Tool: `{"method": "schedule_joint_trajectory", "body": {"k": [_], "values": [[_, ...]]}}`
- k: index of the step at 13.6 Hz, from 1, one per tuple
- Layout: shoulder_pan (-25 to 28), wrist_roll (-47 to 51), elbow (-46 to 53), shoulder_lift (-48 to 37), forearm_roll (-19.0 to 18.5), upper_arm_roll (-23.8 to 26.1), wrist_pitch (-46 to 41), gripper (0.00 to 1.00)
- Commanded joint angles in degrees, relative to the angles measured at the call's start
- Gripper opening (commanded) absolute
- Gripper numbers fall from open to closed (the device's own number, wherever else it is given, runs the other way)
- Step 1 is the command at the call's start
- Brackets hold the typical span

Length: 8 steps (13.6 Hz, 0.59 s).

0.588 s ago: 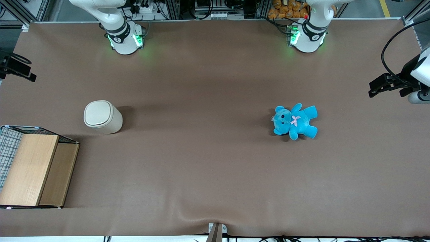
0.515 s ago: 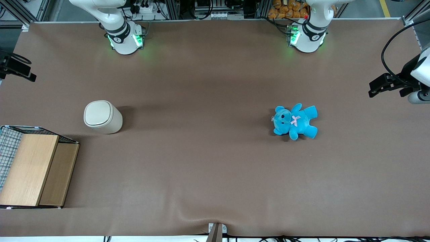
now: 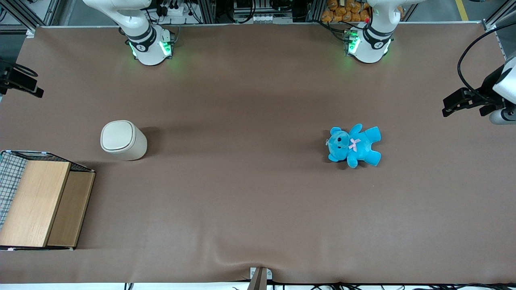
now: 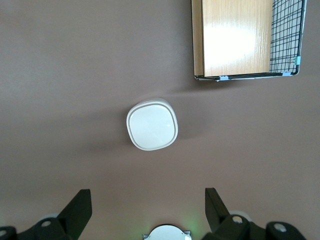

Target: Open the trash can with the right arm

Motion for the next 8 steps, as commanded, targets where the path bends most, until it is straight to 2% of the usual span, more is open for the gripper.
{"method": "schedule_joint_trajectory", "body": {"k": [1, 8], "values": [[0.28, 0.49, 0.57, 0.62, -0.98, -0.03, -0.94, 1.00], [0.19, 0.49, -11.37, 1.06, -1.33, 0.06, 0.54, 1.00]]}}
